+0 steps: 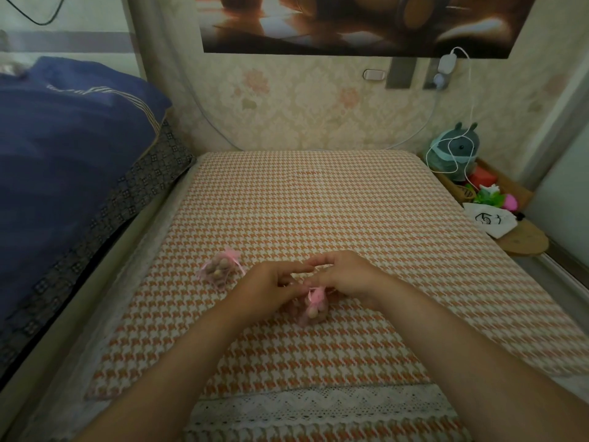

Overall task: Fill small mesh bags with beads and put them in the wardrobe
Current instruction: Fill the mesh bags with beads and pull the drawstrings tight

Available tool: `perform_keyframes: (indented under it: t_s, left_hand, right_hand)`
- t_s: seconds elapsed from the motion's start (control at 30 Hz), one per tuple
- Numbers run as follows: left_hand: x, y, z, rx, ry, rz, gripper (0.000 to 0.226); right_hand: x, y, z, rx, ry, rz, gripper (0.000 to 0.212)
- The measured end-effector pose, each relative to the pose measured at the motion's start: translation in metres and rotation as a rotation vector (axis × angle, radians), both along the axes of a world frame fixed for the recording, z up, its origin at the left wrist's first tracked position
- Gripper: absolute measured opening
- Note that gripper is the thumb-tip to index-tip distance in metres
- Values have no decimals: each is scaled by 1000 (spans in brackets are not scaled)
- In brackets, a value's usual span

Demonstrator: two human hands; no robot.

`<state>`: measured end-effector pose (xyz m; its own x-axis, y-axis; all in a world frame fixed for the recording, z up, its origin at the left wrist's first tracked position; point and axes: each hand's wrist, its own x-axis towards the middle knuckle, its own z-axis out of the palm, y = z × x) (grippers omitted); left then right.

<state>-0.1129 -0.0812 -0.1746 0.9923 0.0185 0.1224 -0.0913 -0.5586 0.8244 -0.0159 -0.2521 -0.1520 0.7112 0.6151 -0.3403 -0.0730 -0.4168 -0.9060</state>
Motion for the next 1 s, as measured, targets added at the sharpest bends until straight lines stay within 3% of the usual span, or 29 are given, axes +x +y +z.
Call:
perform_keyframes:
  t_s: [0.2,0.4,0.5,0.6,0.83,1.0]
  left_hand:
    - [0,0,1,-36,49,-98,35]
    - [2,3,1,144,23,64,9]
    - [1,4,3,155,26,66,6]
    - [0,3,6,219,-11,106,5]
    - [1,2,9,373,-62,19,9]
    - [2,-1,0,345,-48,111,30]
  right_hand:
    - [-1,1,-3,-93,-24,-5,55]
    - [1,-4,0,-56,65,42,38]
    - [-1,-8,4,4,112,109,20]
    - [-3,-10,9,-9,62,136,18]
    - [-12,1,13,-155,-141,85,18]
    - [-12,5,9,-140,-209,12,10]
